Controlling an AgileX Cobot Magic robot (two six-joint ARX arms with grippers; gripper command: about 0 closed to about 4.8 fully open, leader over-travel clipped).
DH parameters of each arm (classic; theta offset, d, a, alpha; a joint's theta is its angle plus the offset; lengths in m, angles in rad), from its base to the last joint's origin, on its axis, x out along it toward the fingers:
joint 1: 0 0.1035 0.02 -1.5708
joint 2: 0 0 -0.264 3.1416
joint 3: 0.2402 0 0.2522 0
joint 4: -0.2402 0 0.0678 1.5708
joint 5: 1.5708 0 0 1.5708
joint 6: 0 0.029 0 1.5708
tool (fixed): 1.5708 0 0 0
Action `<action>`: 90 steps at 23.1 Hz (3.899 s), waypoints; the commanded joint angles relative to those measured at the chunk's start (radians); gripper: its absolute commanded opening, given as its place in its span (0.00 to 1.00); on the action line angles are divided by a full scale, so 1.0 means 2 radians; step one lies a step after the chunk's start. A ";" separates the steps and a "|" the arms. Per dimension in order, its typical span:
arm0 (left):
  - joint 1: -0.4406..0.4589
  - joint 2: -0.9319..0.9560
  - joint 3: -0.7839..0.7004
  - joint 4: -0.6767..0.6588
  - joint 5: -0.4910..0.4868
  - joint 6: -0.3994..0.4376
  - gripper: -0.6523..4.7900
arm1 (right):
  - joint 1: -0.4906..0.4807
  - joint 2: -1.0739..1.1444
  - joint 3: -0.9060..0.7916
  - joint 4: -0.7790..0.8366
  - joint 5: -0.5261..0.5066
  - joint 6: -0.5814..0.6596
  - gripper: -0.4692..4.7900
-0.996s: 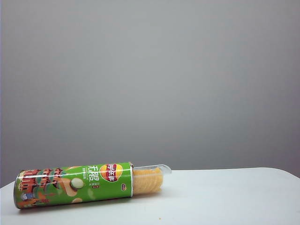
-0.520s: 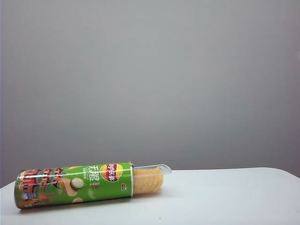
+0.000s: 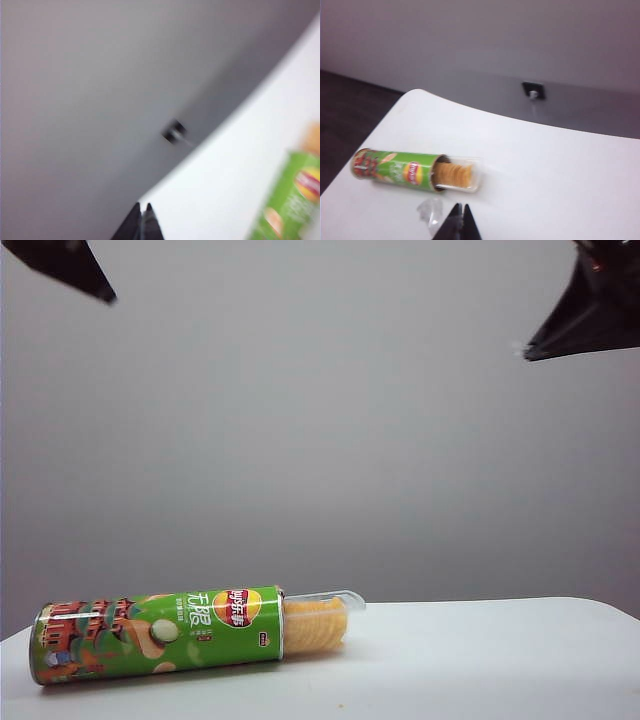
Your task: Pick up the green tub of chips from the desk, push the transparent container that's holding the chips and has slipped out back in, and finally put the chips back on the desk.
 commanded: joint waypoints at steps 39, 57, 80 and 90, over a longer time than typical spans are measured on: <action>-0.001 0.430 0.118 -0.171 0.031 0.137 1.00 | -0.001 0.233 0.045 0.042 -0.131 -0.041 0.08; -0.015 0.449 0.118 -0.131 0.029 0.139 0.66 | -0.006 0.256 0.045 0.068 -0.128 -0.038 0.08; -0.114 0.301 0.131 -0.114 0.038 0.176 0.66 | -0.100 0.292 0.101 0.041 -0.347 0.110 0.52; -0.128 0.301 0.131 -0.110 0.043 0.172 0.66 | -0.077 0.294 0.101 0.040 -0.351 0.110 0.46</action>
